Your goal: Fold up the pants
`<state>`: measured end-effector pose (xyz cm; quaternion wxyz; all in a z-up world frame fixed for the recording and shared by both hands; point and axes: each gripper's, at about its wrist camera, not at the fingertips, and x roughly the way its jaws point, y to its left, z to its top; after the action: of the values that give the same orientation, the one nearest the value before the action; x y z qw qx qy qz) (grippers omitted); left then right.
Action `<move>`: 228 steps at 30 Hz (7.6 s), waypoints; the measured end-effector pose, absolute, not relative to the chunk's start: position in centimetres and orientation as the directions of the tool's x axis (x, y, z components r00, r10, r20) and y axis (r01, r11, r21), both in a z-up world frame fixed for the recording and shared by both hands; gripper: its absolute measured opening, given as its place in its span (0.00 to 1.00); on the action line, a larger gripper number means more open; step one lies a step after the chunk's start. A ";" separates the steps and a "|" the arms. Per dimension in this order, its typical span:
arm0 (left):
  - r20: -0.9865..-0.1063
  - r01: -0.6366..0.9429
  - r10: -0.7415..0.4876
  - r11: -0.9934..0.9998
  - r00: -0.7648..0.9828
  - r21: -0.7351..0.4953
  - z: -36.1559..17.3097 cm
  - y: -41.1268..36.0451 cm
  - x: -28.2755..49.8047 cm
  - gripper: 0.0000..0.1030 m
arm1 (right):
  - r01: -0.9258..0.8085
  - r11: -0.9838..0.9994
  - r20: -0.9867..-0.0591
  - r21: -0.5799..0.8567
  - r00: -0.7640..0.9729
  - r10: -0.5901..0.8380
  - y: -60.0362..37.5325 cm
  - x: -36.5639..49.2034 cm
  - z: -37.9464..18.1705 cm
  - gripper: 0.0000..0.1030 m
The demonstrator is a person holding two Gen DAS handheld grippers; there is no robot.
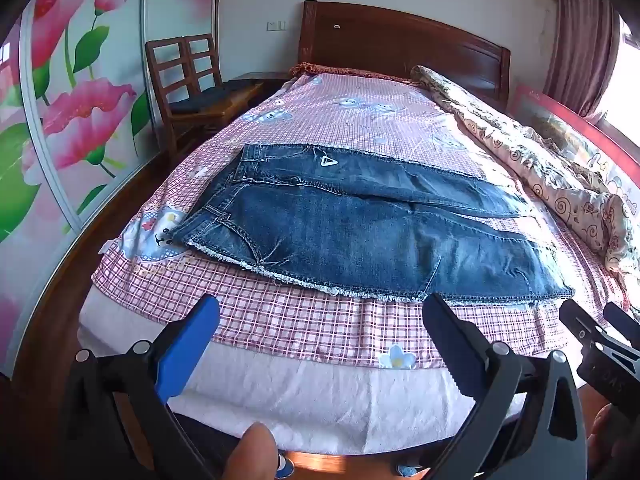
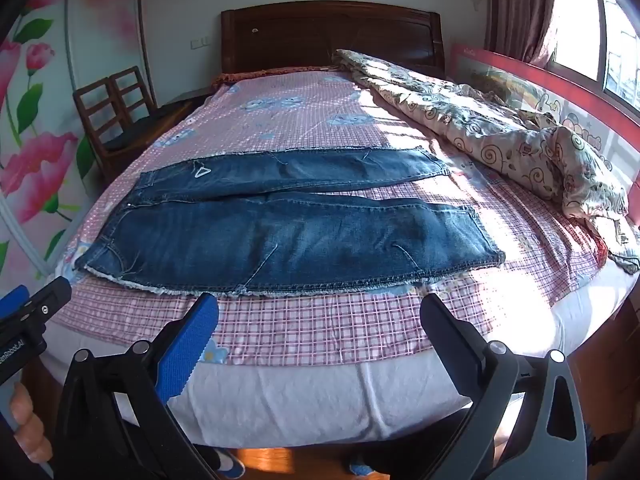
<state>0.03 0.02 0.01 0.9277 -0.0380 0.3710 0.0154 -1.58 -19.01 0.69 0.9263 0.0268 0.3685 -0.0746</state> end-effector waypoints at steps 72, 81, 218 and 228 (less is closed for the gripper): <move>-0.707 -0.066 0.008 0.996 0.708 -0.055 -0.4 -0.5 0.5 0.98 | 0.157 0.988 -0.677 0.003 0.727 -0.113 -18.9 -1.8 1.1 0.97; -0.707 -0.066 0.008 0.996 0.707 -0.055 -0.4 -0.3 0.4 0.98 | 0.158 0.987 -0.678 0.005 0.727 -0.113 -18.9 -1.8 1.1 0.97; -0.485 0.339 -0.666 0.726 0.567 -0.599 -6.5 18.3 31.9 0.10 | 0.474 0.808 -0.934 0.351 0.238 0.266 -32.9 45.5 -7.2 0.97; -0.443 0.347 -0.676 0.707 0.589 -0.616 -7.4 18.4 29.9 0.10 | 0.648 0.680 -0.931 0.343 0.136 0.339 -31.6 50.9 -13.0 0.88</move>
<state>29.89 18.39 -7.36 0.8583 -0.2405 0.3417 -0.2979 50.87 -31.59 -13.00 0.6499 0.3818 0.6463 -0.1185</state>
